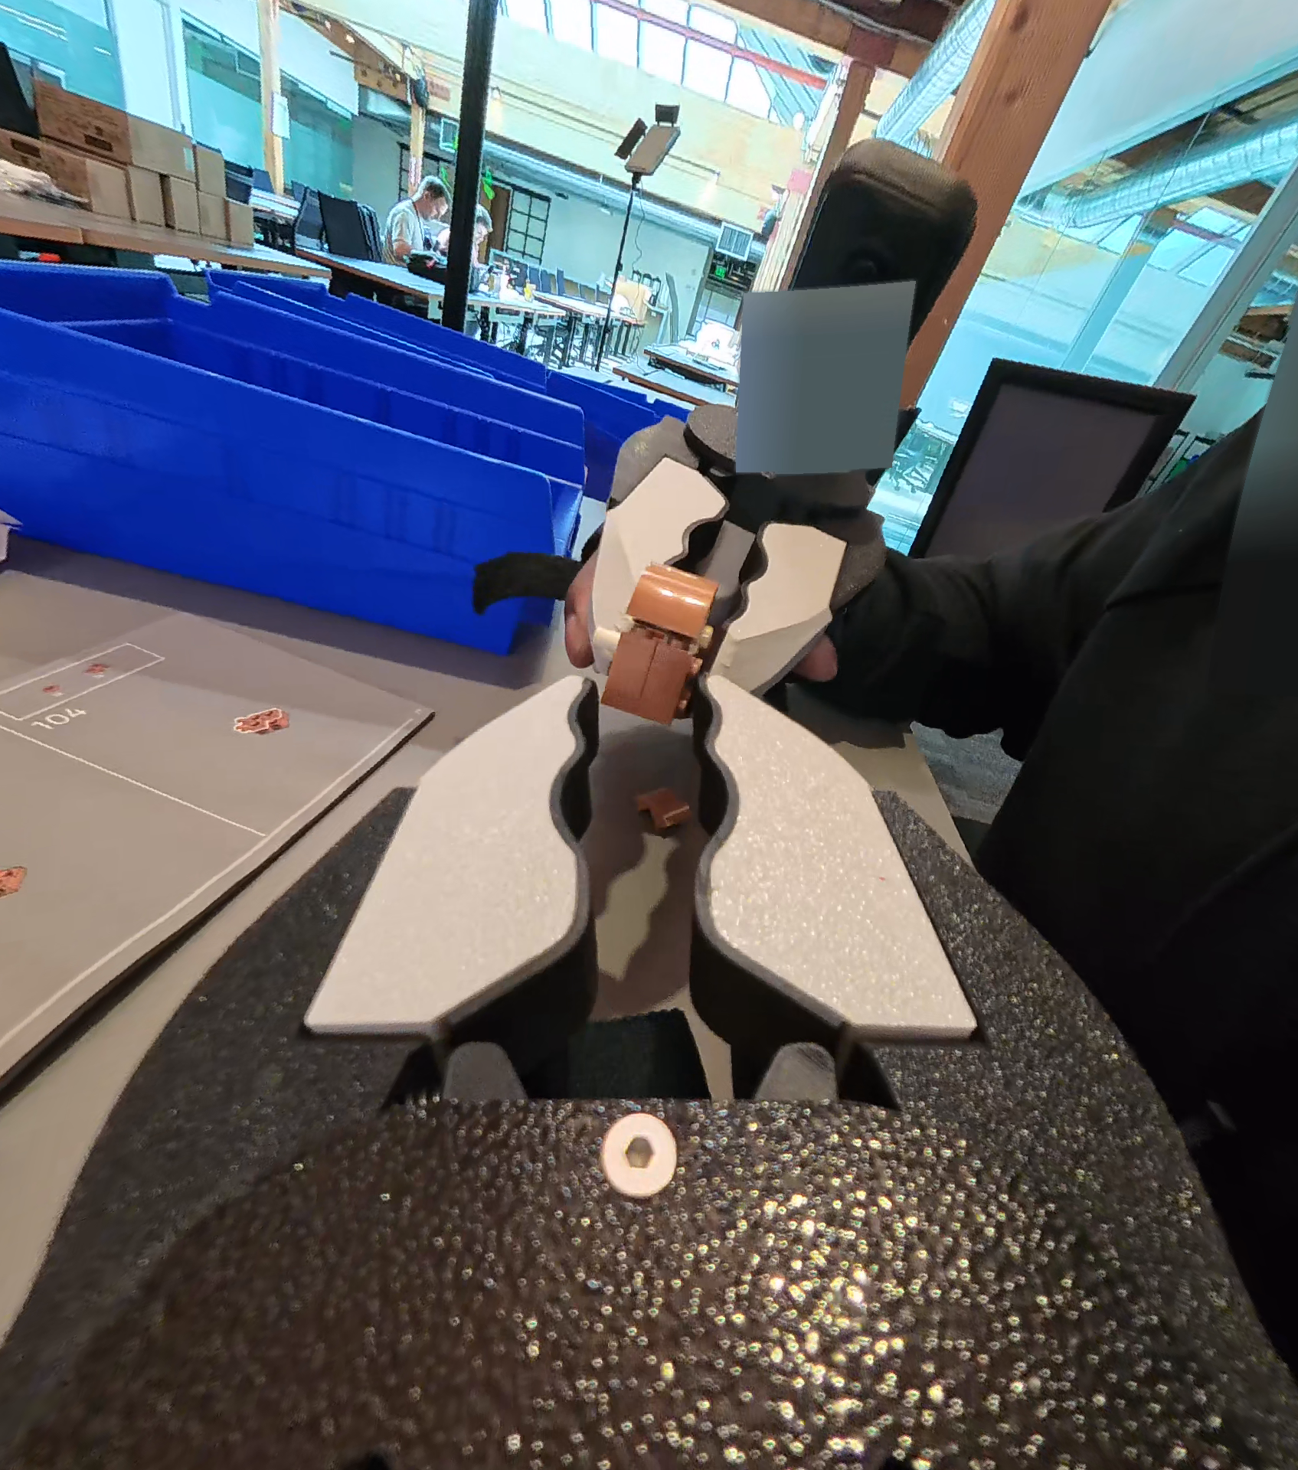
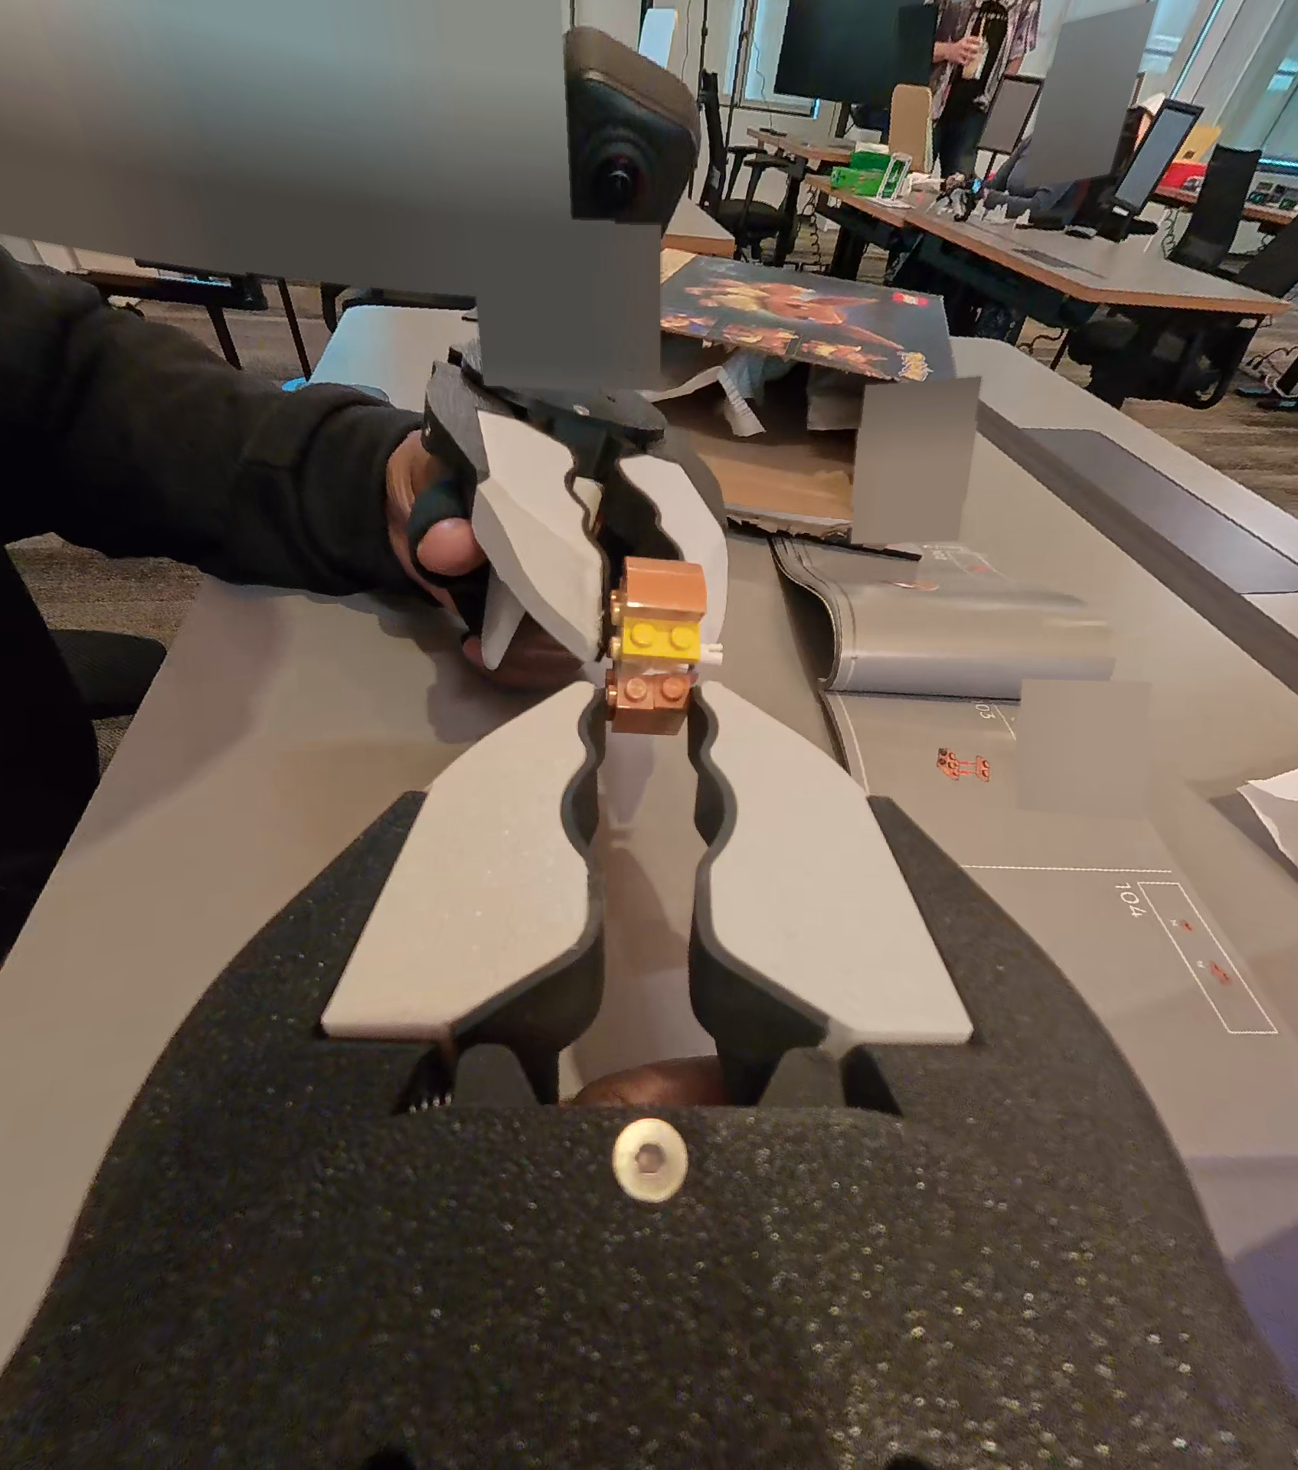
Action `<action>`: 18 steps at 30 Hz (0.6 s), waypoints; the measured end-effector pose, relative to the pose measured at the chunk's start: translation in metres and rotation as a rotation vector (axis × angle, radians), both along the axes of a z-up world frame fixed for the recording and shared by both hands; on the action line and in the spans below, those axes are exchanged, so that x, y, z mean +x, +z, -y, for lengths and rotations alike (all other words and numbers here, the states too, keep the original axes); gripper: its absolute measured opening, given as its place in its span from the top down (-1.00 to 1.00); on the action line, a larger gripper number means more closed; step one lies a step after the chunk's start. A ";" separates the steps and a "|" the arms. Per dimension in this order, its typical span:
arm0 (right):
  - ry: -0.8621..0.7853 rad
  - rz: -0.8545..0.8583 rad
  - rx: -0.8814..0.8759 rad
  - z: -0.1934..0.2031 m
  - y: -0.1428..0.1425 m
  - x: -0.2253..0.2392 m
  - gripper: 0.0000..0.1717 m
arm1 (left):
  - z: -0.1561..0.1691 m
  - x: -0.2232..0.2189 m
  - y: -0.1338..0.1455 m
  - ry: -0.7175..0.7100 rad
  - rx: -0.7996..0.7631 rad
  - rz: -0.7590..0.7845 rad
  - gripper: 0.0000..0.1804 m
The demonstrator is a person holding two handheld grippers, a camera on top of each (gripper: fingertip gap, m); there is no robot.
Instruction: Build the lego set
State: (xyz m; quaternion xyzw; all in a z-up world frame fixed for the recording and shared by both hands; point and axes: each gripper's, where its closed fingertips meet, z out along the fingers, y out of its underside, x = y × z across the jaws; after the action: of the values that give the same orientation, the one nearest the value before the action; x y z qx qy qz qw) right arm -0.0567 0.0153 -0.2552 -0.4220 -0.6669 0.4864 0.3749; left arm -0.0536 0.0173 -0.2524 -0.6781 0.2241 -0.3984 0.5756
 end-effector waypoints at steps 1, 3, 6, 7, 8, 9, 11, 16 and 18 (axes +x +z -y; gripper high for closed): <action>-0.001 -0.003 -0.004 0.000 0.001 0.000 0.78 | 0.000 0.001 0.000 0.002 0.001 -0.007 0.76; 0.000 -0.007 -0.007 0.001 0.002 0.000 0.78 | 0.000 0.001 0.000 0.005 0.010 -0.012 0.77; 0.003 -0.014 -0.018 0.001 0.003 0.000 0.78 | 0.001 0.002 0.002 0.002 0.024 0.001 0.78; 0.007 -0.016 -0.020 0.002 0.003 0.000 0.78 | 0.001 0.002 0.003 -0.003 0.027 0.007 0.79; 0.010 -0.018 -0.019 0.003 0.004 0.000 0.78 | 0.002 0.002 0.004 -0.008 0.032 0.009 0.79; 0.009 -0.021 -0.015 0.003 0.004 0.000 0.78 | 0.003 0.002 0.005 -0.005 0.045 0.006 0.79; 0.011 -0.027 -0.007 0.004 0.005 0.001 0.77 | 0.003 0.003 0.006 0.008 0.082 -0.015 0.79; 0.019 -0.022 0.103 0.000 0.003 0.005 0.60 | -0.002 -0.002 0.002 0.083 0.129 -0.128 0.80; 0.003 -0.057 0.158 -0.003 0.008 0.007 0.55 | -0.004 -0.005 -0.003 0.117 0.133 -0.191 0.80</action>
State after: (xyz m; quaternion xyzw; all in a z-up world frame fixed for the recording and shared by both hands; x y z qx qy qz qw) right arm -0.0496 0.0184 -0.2469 -0.3764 -0.6928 0.4447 0.4251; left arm -0.0584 0.0218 -0.2554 -0.6851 0.2638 -0.2820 0.6177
